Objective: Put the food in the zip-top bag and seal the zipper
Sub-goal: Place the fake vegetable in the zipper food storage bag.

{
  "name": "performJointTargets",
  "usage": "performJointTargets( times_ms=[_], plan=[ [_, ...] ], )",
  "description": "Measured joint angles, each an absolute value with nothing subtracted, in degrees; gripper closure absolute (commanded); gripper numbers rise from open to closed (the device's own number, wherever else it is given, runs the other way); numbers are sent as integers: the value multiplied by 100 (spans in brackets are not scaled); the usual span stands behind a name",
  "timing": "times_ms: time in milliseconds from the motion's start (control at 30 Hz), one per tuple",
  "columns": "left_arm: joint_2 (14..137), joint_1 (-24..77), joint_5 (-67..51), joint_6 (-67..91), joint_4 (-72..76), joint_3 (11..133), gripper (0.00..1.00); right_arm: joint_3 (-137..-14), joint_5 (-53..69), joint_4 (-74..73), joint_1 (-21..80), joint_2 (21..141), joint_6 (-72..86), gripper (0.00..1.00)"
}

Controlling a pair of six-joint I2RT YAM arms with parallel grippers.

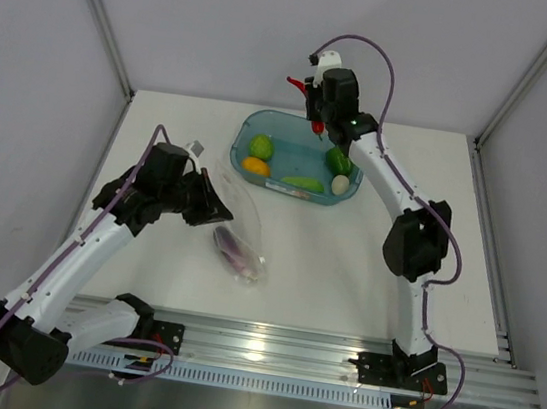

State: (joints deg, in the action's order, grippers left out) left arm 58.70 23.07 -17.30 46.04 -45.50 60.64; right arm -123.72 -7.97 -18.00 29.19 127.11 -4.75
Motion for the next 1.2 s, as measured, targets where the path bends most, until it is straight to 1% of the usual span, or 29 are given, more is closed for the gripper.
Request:
performJointTargets(
  times_ms=[67, 200, 300, 400, 467, 700, 1000, 1200],
  plan=[
    [5892, 2307, -1737, 4606, -4545, 6064, 100, -11994, -823, -1678, 3009, 12162, -283, 100],
    [5929, 2307, -1747, 4606, -4532, 6064, 99, -10626, -794, -1315, 3387, 10737, 336, 100],
    [5975, 2307, -1767, 4611, -4532, 6069, 99, -9644, -687, -1028, 3771, 9751, 1098, 100],
    [5979, 2307, -1806, 4652, -4515, 6069, 99, -8827, -604, -655, 4154, 8991, 1811, 100],
    [5986, 2307, -1831, 4663, -4488, 6069, 99, -8497, -692, -454, 4475, 8652, 2126, 100],
    [6045, 2309, -1859, 4766, -4458, 6075, 99, -7929, -1243, -8, 5662, 8235, 2462, 100],
    [6005, 2309, -1872, 4807, -4438, 6086, 99, -7590, -1765, 128, 6075, 8346, 2508, 99],
    [5885, 2309, -1874, 4810, -4440, 6086, 99, -7404, -1981, 104, 6370, 8488, 2523, 94]
  ],
)
